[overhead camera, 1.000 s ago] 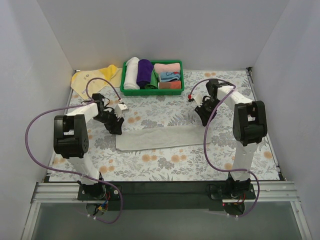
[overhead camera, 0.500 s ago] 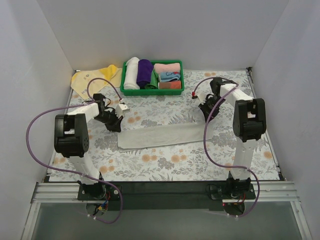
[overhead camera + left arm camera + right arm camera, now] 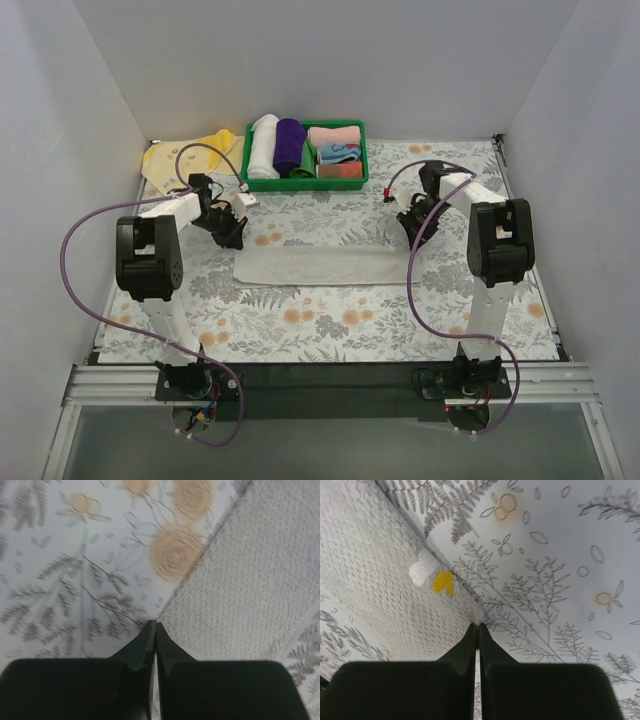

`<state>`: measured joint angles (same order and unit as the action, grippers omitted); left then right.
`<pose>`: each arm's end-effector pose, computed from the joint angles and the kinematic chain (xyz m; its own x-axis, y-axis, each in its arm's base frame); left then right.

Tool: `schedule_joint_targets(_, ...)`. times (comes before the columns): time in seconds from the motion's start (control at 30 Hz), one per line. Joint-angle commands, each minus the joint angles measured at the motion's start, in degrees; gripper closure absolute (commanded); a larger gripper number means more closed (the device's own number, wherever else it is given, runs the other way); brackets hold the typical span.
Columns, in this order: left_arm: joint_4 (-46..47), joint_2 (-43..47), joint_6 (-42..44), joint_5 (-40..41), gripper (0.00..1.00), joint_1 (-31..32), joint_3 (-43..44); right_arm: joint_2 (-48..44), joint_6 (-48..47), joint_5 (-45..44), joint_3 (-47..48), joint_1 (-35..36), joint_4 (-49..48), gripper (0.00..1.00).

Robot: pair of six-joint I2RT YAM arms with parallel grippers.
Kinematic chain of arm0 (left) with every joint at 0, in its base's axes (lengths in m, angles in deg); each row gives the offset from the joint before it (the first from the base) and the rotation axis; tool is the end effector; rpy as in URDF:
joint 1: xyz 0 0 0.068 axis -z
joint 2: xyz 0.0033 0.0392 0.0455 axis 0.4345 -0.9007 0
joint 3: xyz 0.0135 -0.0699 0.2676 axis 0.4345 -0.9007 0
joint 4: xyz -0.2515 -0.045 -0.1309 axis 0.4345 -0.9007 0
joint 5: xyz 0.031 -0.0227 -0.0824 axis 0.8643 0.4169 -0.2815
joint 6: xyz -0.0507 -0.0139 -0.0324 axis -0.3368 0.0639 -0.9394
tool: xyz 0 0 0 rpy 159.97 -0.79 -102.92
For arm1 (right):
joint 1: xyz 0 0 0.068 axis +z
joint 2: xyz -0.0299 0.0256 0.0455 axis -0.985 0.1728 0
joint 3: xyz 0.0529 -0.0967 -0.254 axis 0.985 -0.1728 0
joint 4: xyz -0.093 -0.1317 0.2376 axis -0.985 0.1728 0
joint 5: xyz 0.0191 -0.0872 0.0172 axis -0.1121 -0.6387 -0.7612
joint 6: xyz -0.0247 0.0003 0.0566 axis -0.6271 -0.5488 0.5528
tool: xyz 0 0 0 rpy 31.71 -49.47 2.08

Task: Roll the towels
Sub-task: Fold the towel

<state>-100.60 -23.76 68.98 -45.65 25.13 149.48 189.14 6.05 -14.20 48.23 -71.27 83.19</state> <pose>0.3786 -0.0220 0.1310 -0.9284 0.2201 -0.2993 0.3470 0.8014 -0.4872 0.4126 0.0778 0.1401 -0.6126 -0.7430 -0.2696 -0.7891 0.5942 0.1558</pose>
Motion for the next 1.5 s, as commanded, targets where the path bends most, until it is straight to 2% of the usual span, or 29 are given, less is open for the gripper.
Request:
schedule_joint_targets(0.0, 3.23, -4.28, -4.21, 2.07, 1.0, -0.17, 7.91, -1.22, 0.22, -2.47, -5.53, 0.8, 0.73, 0.99)
schedule_joint_targets(0.07, 2.8, -6.14, -5.81, 2.07, 1.0, -0.17, 11.09, -2.02, 1.28, -2.73, -5.36, 0.8, 0.47, 0.99)
schedule_joint_targets(0.1, 2.36, -7.37, -6.42, 1.99, 0.94, -0.17, 13.46, -2.46, 2.76, -3.25, -4.14, 0.8, 0.38, 0.96)
schedule_joint_targets(0.13, 1.66, -7.64, -7.13, 1.72, 0.89, -0.26, 14.53, -2.64, 3.56, -3.78, -3.26, 0.72, 0.38, 0.79)
schedule_joint_targets(0.17, 0.44, -7.73, -7.39, 1.46, 0.82, -0.17, 15.15, -2.64, 4.26, -4.57, -2.03, 0.63, 0.38, 0.69)
schedule_joint_targets(0.2, 0.08, -7.65, -7.74, 1.72, 0.7, -0.17, 15.59, -2.64, 5.4, -5.19, 0.59, 0.19, 0.46, 0.63)
schedule_joint_targets(0.23, -0.1, -6.51, -8.18, 2.07, 0.64, -0.26, 15.51, -2.64, 7.15, -5.45, 2.27, -0.07, 0.73, 0.58)
schedule_joint_targets(0.3, 0.24, -4.58, -8.8, 3.91, 0.54, -0.17, 14.81, -2.81, 8.75, -5.2, 5.0, -0.77, 2.12, 0.56)
schedule_joint_targets(0.43, 0.42, 2.45, -9.15, 4.88, 0.52, -0.26, 12.17, -4.57, 7.97, -3.52, 7.13, -0.78, 3.89, 0.58)
schedule_joint_targets(0.53, -0.54, 6.93, -10.38, 5.41, 0.55, 2.29, 8.57, -4.31, 7.26, -2.91, 6.95, -0.51, 4.86, 0.62)
schedule_joint_targets(0.63, -0.63, 9.31, -12.58, 6.03, 0.57, 4.13, 5.23, -2.73, 7.08, -2.73, 5.9, 0.01, 6.7, 0.62)
schedule_joint_targets(0.83, 1.73, 12.56, -15.74, 3.92, 0.55, 4.93, -1.36, -5.53, 12.18, 1.13, 0.19, -2.27, 6.71, 0.49)
schedule_joint_targets(1.07, 6.57, 16.26, -17.94, 3.3, 0.54, 5.63, -6.38, -8.61, 17.36, 6.57, -5.88, -5.35, 5.48, 0.49)
schedule_joint_targets(1.2, 7.54, 15.82, -17.86, 4.44, 0.54, 5.63, -7.7, -6.69, 18.6, 9.39, -7.64, -5.26, 4.95, 0.48)
schedule_joint_targets(1.3, 8.51, 15.82, -18.38, 5.85, 0.54, 5.63, -8.57, -4.76, 19.56, 8.26, -9.04, -5.17, 2.59, 0.5)
schedule_joint_targets(1.47, 9.56, 16.7, -19.08, 6.64, 0.54, 5.63, -10.33, -2.64, 22.11, 5.1, -9.84, -4.91, -1.81, 0.64)
